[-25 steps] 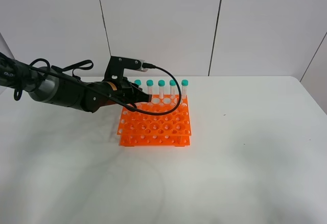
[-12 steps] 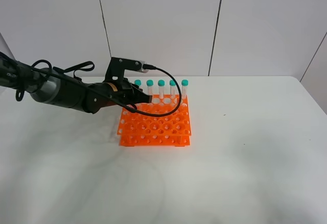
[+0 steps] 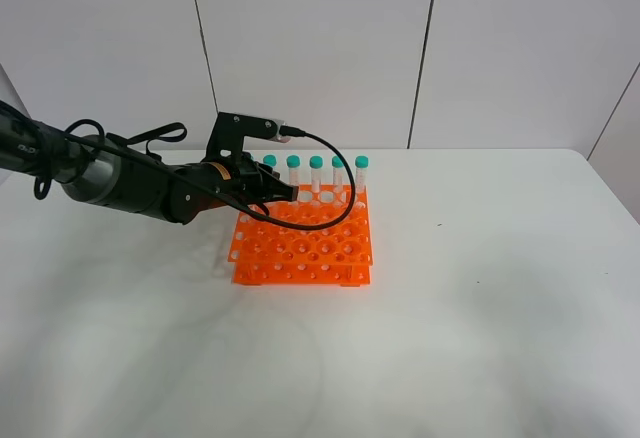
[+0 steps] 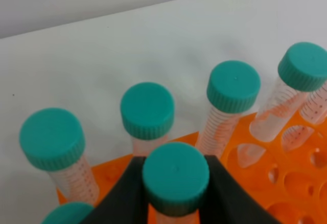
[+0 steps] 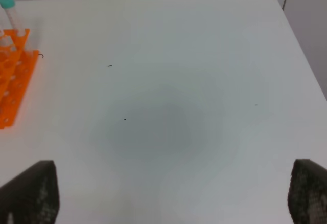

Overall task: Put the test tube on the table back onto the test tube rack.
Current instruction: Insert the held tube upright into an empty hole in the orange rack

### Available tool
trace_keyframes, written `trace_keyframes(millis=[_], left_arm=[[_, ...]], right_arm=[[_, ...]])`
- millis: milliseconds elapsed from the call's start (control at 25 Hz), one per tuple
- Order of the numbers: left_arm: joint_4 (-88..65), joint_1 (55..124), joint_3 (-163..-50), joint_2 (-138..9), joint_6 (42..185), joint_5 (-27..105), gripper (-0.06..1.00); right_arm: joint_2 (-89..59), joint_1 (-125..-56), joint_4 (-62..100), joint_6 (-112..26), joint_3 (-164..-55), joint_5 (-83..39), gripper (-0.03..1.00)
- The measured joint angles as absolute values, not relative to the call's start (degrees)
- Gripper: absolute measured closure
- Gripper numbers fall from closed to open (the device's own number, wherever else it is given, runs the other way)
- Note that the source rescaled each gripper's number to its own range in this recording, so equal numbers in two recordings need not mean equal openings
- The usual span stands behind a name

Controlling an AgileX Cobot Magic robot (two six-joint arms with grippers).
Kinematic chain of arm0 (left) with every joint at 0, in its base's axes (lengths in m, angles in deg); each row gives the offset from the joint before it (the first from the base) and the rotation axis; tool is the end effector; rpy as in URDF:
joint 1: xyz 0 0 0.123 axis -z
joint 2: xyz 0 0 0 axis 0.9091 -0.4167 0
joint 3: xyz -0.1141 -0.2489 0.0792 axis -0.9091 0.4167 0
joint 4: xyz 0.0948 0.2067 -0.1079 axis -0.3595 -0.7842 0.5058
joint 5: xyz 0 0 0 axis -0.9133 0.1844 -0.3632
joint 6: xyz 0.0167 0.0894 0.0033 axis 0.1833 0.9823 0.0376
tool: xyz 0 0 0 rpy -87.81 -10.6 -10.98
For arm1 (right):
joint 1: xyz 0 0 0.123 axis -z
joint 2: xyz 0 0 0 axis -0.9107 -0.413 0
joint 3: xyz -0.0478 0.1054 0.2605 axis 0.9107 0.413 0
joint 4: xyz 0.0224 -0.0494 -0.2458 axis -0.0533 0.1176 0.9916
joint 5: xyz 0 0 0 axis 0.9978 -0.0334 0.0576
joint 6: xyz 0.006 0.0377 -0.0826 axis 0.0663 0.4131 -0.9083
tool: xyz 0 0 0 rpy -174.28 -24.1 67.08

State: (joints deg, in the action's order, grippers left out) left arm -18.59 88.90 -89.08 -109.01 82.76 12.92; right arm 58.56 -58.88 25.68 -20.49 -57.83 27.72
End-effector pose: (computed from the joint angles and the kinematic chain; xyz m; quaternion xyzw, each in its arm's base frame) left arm 0.3877 -0.1647 0.1341 0.1469 0.8451 -0.0977 0.5046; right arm -0.0040 0.0016 0.2793 0.0493 0.8423 -0.0242 0.5362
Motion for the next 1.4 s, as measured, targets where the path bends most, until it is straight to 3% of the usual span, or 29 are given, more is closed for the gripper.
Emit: trace_keyframes(millis=[1400], left_arm=[[-19.08,88.90,-88.06,-109.01,80.42,11.88,0.94]], right_arm=[[58.56,-58.88,25.68,-20.49,-57.83,27.72,-0.03]])
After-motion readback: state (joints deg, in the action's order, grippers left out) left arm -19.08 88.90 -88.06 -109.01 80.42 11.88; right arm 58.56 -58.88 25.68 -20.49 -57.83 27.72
